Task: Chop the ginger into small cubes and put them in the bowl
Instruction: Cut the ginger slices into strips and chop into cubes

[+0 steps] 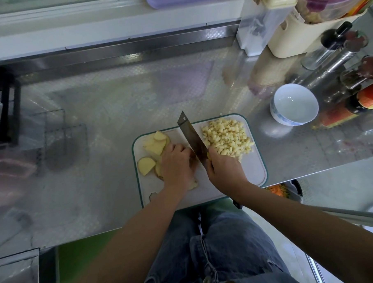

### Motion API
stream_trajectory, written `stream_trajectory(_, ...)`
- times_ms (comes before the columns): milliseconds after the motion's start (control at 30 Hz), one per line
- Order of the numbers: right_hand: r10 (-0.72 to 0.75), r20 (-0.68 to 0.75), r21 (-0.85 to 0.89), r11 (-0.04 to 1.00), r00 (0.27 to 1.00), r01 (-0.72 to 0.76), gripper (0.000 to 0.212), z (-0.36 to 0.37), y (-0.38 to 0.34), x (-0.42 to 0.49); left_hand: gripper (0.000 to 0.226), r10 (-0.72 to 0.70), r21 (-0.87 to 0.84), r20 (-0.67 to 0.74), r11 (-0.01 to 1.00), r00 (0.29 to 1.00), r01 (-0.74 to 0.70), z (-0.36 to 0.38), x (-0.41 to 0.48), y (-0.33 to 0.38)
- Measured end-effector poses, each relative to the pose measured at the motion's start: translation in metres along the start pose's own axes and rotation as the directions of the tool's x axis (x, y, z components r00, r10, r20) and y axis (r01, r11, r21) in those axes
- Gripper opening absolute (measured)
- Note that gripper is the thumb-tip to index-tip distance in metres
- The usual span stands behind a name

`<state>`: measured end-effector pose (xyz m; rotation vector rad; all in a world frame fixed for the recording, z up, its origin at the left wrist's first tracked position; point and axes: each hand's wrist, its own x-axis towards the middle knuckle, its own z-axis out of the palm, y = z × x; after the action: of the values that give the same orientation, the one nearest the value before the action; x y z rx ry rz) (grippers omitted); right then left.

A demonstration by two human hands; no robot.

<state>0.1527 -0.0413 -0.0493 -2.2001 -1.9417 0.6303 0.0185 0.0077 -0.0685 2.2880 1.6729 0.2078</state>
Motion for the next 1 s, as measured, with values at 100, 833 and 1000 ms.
stream_trajectory(100, 0.005, 0.009, -0.003, 1.000, 1.000, -0.005, 0.012, 0.003, -0.002, 0.002, 0.010, -0.006, -0.020, -0.026, 1.000, 1.000, 0.005, 0.000, 0.001, 0.000)
stream_trajectory(833, 0.102, -0.037, 0.092, 0.991, 0.994, -0.098, 0.013, -0.021, 0.021, 0.001, 0.015, -0.011, -0.132, 0.000, 0.991, 1.000, 0.011, -0.012, -0.014, -0.025)
stream_trajectory(1000, 0.035, -0.128, 0.012, 0.999, 0.991, -0.034, 0.018, -0.033, 0.018, 0.002, 0.020, -0.107, -0.339, 0.116, 0.930, 0.987, 0.141, -0.019, -0.003, -0.008)
